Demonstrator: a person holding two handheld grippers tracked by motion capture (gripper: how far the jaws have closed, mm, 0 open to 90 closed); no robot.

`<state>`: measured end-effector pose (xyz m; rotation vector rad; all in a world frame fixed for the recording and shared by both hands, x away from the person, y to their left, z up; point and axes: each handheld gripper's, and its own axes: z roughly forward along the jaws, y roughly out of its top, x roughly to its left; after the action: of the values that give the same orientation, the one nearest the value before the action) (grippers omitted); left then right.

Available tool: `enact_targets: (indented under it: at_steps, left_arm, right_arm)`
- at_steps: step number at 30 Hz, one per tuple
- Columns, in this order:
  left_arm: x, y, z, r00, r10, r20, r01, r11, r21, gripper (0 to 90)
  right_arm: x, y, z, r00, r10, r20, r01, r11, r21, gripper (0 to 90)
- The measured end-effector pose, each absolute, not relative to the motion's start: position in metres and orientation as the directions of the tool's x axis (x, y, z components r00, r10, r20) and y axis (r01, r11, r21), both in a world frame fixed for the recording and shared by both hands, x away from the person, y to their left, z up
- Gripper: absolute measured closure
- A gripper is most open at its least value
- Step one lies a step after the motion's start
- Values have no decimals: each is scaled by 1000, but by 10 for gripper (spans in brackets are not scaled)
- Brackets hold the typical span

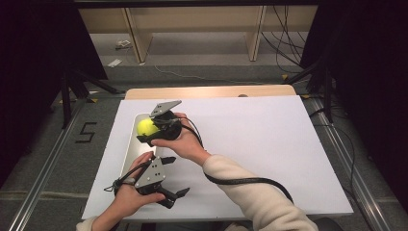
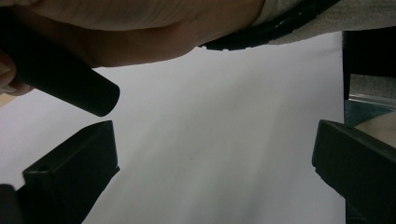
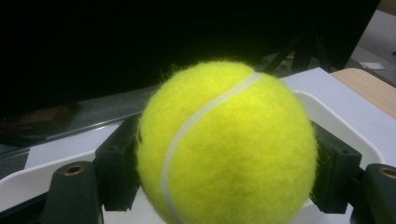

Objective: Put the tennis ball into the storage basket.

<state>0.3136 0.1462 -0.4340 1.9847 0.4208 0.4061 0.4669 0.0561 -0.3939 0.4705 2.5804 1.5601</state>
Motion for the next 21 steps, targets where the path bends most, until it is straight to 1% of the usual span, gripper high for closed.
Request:
enact_targets:
  at_steps: [21]
  left_arm:
    - [314, 146, -434, 883, 459, 97, 117, -416, 902, 0]
  right_arm:
    - [471, 67, -398, -952, 294, 84, 215, 451, 866, 261]
